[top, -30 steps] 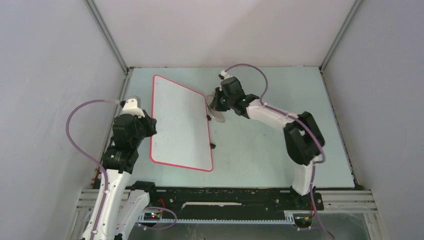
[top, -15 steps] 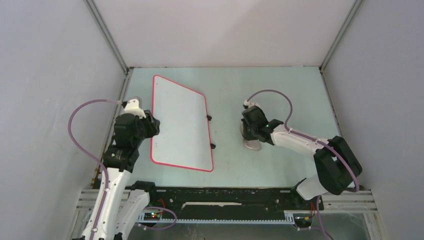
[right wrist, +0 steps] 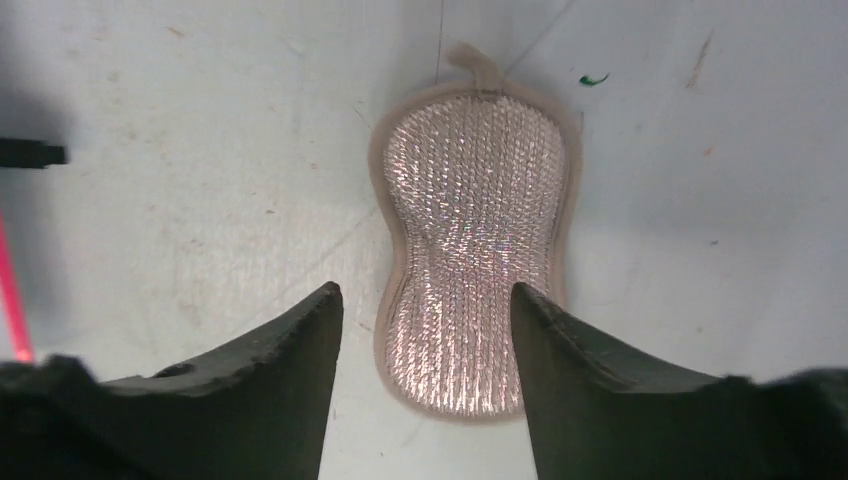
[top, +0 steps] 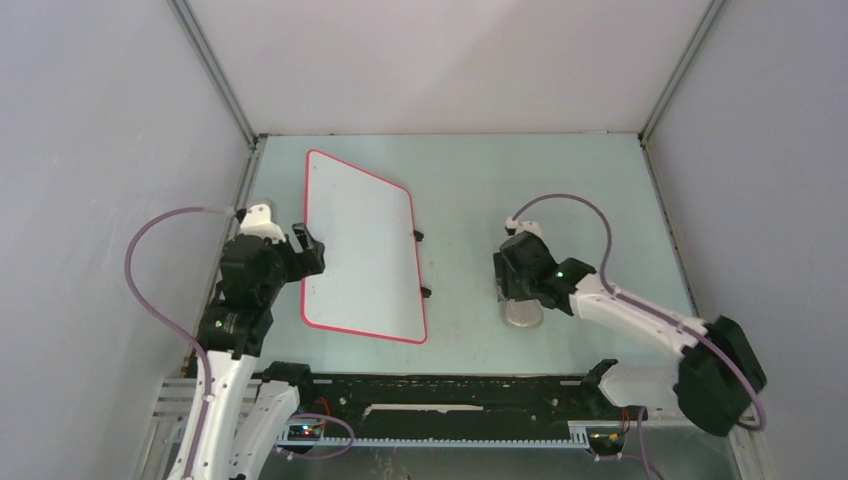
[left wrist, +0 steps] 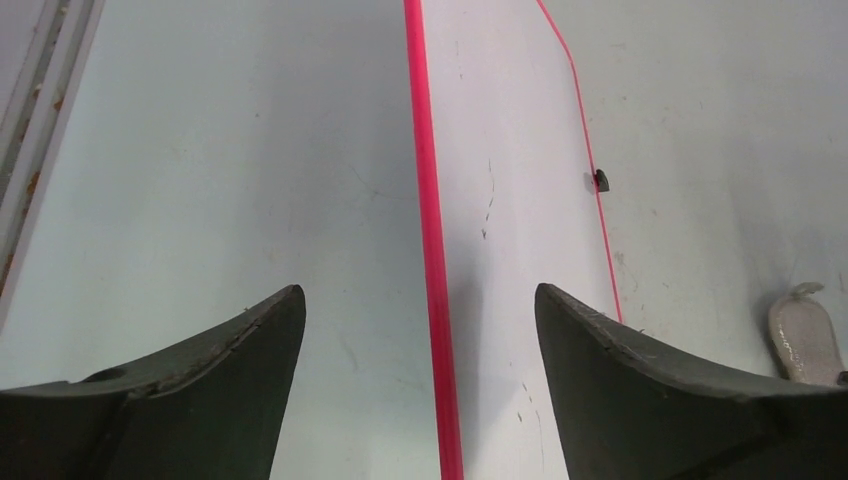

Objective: Erase the whiteboard

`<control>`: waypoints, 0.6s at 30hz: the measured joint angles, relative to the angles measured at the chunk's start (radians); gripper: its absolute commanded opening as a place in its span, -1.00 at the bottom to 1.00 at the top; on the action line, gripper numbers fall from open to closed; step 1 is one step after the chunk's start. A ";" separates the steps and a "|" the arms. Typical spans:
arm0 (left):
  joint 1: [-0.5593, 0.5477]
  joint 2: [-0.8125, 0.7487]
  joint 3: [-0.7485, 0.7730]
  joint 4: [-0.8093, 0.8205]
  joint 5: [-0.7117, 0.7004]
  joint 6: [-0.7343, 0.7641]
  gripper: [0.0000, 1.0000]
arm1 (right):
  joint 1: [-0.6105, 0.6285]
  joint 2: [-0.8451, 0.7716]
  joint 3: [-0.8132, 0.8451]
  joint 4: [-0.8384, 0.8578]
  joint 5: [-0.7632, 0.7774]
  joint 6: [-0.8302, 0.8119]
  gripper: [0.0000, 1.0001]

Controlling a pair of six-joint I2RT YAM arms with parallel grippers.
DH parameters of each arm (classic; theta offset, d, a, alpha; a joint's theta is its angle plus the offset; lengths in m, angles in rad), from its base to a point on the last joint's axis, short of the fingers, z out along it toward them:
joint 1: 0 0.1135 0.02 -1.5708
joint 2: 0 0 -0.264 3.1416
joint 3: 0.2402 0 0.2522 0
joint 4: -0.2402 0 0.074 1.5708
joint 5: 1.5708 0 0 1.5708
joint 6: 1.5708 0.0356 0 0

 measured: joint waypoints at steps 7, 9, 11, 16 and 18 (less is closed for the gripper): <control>-0.004 -0.025 0.170 -0.094 -0.036 -0.019 0.99 | 0.001 -0.296 0.071 -0.102 0.013 -0.047 0.99; -0.004 -0.068 0.192 -0.079 -0.030 -0.035 0.99 | 0.004 -0.409 0.100 -0.119 0.023 -0.068 0.99; -0.004 -0.128 0.202 -0.070 0.006 -0.050 0.99 | 0.005 -0.533 0.131 -0.135 0.033 -0.092 0.99; -0.005 -0.187 0.247 0.042 0.203 -0.090 0.99 | 0.005 -0.774 0.272 -0.151 0.060 -0.154 0.99; -0.005 -0.207 0.246 0.106 0.288 -0.116 0.99 | 0.005 -0.859 0.336 -0.137 0.070 -0.190 0.99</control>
